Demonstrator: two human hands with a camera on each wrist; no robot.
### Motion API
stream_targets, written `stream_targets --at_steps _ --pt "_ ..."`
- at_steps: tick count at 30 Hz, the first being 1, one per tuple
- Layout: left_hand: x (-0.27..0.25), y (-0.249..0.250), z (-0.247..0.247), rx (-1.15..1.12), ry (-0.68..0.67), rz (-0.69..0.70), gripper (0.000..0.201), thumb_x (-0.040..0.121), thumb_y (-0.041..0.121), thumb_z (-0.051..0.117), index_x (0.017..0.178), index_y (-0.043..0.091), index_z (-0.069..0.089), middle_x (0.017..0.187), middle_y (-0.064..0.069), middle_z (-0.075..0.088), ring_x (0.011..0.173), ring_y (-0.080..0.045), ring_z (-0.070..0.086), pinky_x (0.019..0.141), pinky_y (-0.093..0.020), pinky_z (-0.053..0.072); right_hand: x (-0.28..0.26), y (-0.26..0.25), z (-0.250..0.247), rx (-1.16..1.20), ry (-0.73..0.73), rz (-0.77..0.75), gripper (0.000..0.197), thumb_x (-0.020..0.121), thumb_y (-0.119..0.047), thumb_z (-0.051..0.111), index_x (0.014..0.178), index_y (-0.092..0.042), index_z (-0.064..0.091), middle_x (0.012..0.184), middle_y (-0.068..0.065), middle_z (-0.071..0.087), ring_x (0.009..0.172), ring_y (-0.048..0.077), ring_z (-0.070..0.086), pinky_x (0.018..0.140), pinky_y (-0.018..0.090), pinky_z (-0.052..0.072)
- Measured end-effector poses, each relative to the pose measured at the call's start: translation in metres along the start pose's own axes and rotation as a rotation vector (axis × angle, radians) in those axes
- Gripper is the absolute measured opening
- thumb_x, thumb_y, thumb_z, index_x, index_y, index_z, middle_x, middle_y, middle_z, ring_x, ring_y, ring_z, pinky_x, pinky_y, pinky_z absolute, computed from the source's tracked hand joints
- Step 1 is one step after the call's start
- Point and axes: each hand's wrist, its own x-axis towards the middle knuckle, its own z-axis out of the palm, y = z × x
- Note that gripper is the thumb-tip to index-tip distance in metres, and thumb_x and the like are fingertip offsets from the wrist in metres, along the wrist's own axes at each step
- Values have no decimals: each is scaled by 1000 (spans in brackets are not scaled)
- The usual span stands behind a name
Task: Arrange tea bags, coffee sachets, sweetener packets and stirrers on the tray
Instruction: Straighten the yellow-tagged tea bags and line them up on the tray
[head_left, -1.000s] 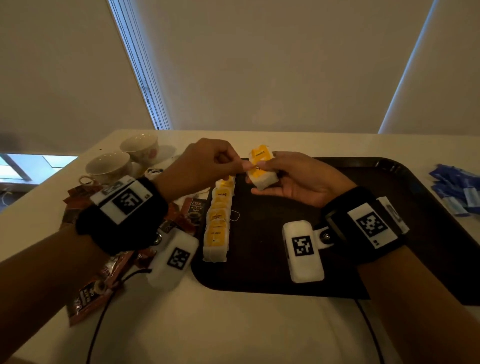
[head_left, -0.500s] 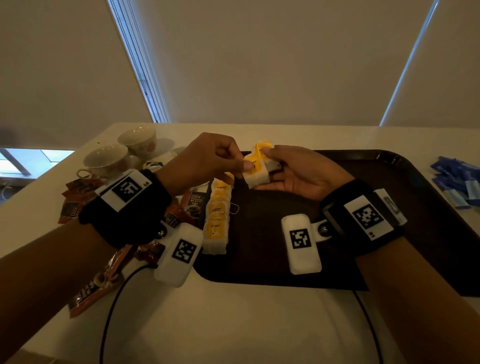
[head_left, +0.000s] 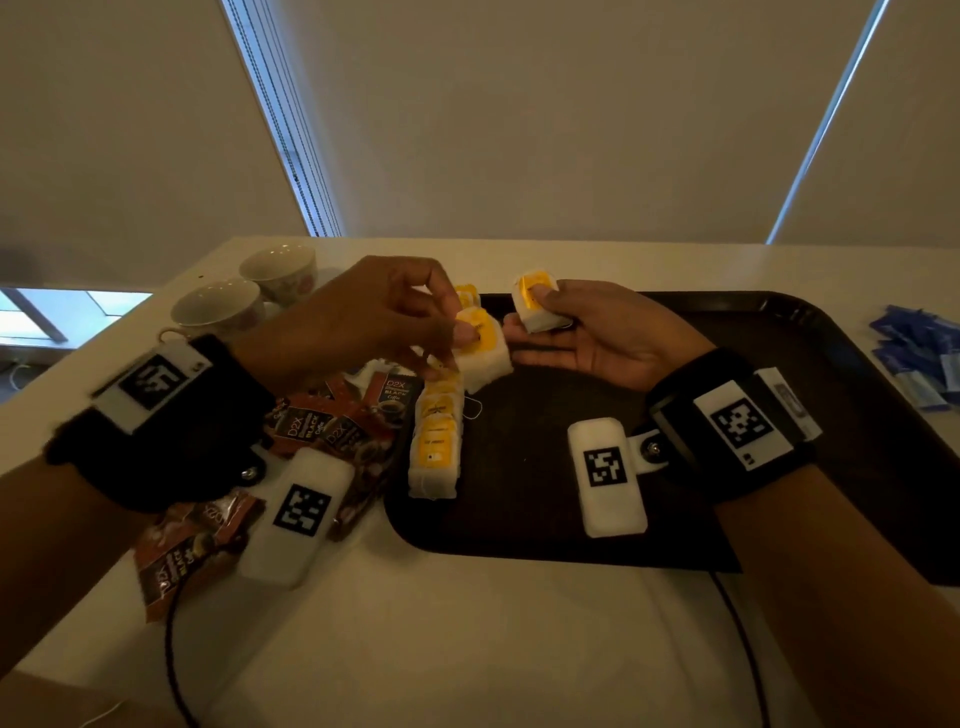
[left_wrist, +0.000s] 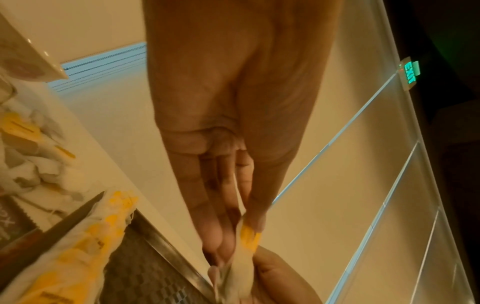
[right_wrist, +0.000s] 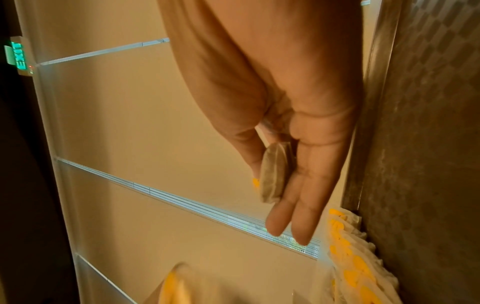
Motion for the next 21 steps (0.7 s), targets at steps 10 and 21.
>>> stream_targets --at_steps 10,21 --pt "-35 -41 3 81 -353 -204 29 65 23 73 88 8 62 84 -10 73 76 -23 71 63 -25 58 0 0 -1 -1 22 -3 13 97 -13 47 106 -4 52 97 17 65 85 22 68 71 39 58" --pt "-28 -49 8 689 -217 10 28 73 32 77 85 41 53 80 13 59 78 6 53 66 -12 45 0 -2 -5 -13 23 3 16 96 -14 49 109 -5 51 98 17 65 85 22 69 72 39 59"
